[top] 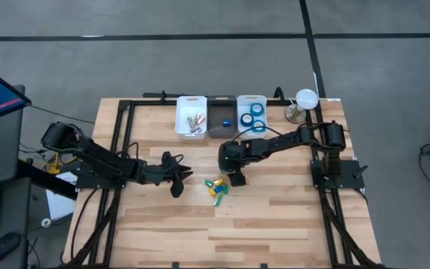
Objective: Pick and place Stapler, Stapler remover, tape
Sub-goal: Put the blue stapler into the black bin
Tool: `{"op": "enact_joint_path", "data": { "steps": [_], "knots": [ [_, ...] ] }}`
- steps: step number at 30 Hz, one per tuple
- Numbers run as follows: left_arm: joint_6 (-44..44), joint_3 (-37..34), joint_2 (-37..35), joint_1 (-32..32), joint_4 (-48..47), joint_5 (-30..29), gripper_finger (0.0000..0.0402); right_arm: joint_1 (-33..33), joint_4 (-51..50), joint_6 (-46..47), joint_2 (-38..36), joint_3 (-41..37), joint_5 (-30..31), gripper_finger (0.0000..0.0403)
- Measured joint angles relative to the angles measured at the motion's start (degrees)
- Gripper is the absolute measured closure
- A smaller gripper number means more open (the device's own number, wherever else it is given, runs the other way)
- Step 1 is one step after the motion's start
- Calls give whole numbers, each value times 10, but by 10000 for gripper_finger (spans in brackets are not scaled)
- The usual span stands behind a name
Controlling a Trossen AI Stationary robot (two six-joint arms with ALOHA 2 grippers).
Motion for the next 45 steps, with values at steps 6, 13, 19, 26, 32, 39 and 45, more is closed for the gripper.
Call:
{"op": "enact_joint_path", "data": {
  "steps": [6, 13, 19, 26, 32, 39, 45],
  "knots": [
    [0, 0, 0, 0, 0, 0, 314, 0, 0, 0, 0, 0, 0, 100],
    [0, 0, 0, 0, 0, 0, 314, 0, 0, 0, -1, 0, 0, 131],
    [0, 0, 0, 0, 0, 0, 314, 0, 1, 0, -1, 0, -2, 154],
    [0, 0, 0, 0, 0, 0, 314, 0, 0, 0, -1, 0, -3, 189],
    [0, 0, 0, 0, 0, 0, 314, 0, 0, 0, -1, 0, -3, 224],
    [0, 0, 0, 0, 0, 0, 314, 0, 0, -1, -2, 0, -2, 216],
    [0, 0, 0, 0, 0, 0, 314, 0, 0, 0, -2, 0, 0, 195]
  ]
}}
